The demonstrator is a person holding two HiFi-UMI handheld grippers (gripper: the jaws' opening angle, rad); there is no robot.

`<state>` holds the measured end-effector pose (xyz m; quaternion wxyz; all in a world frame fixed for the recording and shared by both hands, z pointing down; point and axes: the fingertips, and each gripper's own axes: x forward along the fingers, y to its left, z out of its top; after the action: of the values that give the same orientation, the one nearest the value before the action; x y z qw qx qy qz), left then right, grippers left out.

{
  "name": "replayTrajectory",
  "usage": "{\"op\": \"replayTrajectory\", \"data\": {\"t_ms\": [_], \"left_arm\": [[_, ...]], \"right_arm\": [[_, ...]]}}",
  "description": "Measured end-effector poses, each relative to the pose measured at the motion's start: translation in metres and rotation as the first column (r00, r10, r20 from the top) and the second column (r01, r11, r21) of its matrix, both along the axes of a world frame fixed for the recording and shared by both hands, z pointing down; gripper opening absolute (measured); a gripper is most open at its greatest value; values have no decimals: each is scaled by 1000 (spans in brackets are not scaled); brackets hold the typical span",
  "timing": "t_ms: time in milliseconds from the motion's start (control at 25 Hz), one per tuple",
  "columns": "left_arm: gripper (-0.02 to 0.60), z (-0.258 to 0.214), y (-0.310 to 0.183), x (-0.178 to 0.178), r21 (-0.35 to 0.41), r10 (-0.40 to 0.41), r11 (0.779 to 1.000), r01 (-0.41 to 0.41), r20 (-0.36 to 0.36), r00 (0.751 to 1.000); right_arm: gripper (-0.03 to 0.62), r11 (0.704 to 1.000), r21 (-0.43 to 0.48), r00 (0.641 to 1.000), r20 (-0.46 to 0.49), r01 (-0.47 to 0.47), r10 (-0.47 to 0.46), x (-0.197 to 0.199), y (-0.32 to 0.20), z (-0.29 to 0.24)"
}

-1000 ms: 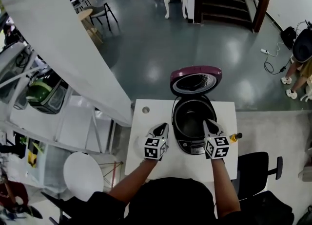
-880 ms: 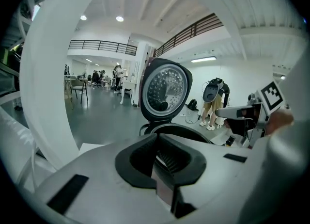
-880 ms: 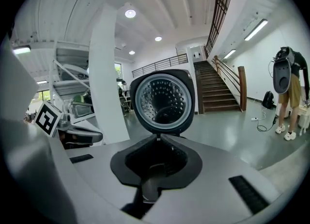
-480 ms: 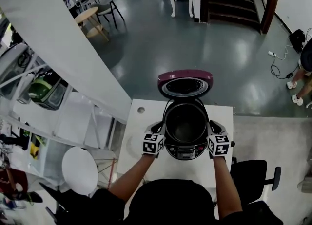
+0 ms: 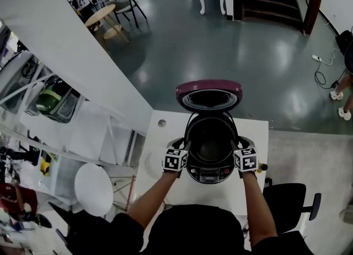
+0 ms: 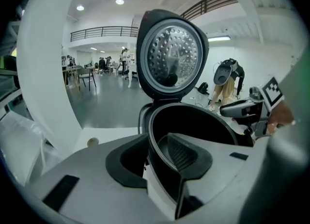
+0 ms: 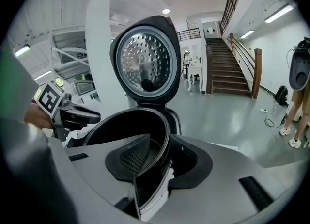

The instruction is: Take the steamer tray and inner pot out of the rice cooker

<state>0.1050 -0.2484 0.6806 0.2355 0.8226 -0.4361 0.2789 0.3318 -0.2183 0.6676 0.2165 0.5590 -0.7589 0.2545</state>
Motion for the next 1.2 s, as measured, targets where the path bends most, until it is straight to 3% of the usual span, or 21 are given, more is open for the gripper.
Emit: {"op": "replayTrajectory", "data": {"t_ms": [280,800,1000,1200], "left_arm": [[129,16,-6,3,-58,11,998,-11,-1,1000],[98,22,-14,3,-74,7,997,-1,71,997],[62,23,-18,1,-93,-25,995,30,58,998],[60,22,-15,3,-111,-23,993,32,82,996]], "right_arm": [[112,997,-79,1000,-6,27,-27,-10,-2,21],[112,994,-111,1000,-13,19,-21,-11,-8,29],[112,993,-118,1000,-7,8,-9,-10,-8,29],[83,994,-107,997,-81,-3,-6,-5,-12,31]]}}
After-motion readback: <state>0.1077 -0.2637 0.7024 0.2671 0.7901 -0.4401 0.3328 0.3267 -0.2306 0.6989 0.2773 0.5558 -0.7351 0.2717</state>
